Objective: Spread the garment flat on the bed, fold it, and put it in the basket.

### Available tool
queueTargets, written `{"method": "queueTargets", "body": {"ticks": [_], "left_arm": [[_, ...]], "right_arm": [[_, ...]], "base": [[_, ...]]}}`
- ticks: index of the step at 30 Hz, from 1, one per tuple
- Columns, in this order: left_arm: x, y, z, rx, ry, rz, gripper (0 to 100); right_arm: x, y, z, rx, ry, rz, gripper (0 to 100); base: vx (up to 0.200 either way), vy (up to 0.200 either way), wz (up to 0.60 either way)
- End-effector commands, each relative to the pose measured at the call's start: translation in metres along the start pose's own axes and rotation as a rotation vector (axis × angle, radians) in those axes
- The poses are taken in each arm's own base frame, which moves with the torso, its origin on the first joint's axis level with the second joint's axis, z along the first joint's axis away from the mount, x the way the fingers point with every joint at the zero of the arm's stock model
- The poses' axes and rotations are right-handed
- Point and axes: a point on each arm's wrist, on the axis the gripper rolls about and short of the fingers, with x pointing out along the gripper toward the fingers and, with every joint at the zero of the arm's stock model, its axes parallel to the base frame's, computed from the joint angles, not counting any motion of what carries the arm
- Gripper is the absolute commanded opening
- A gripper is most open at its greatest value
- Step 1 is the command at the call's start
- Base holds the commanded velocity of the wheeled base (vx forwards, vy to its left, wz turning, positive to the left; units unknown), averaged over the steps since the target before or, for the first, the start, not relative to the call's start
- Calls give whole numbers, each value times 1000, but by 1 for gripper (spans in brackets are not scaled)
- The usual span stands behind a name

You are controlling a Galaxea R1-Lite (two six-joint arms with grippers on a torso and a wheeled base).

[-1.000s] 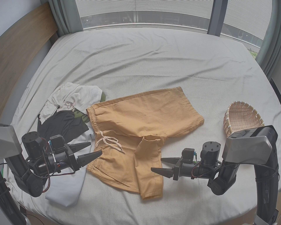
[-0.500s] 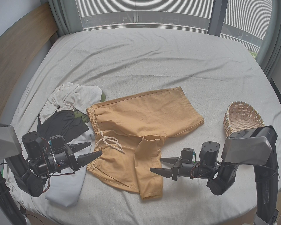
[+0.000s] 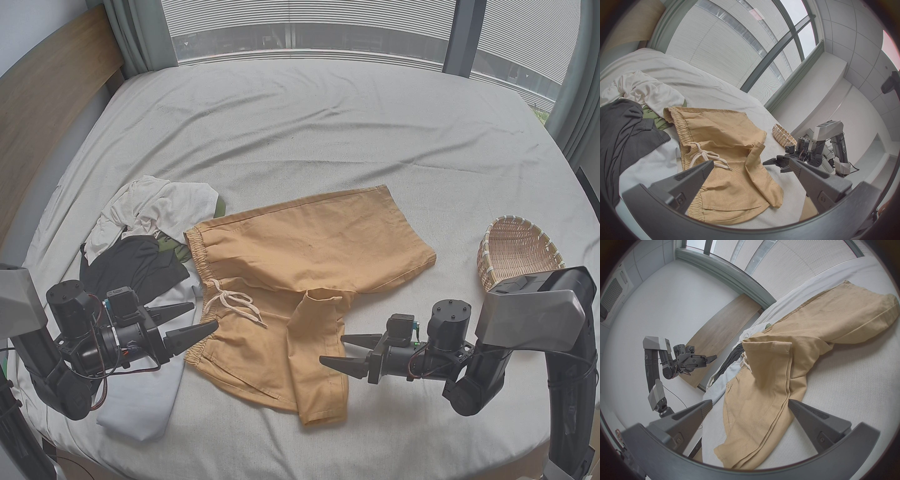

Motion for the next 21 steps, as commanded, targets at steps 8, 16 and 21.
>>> {"method": "queueTargets", "body": {"ticks": [8, 16, 21], "left_arm": [[0, 0, 0, 1, -1, -1, 100], [0, 0, 0, 1, -1, -1, 100], [0, 0, 0, 2, -3, 0, 100]], "right_arm": [[11, -9, 3, -16, -21, 5, 100], [9, -3, -9, 5, 14, 12, 100], [3, 6, -17, 21, 44, 16, 100]], "base": [[0, 0, 0], [0, 0, 0], [0, 0, 0]]}}
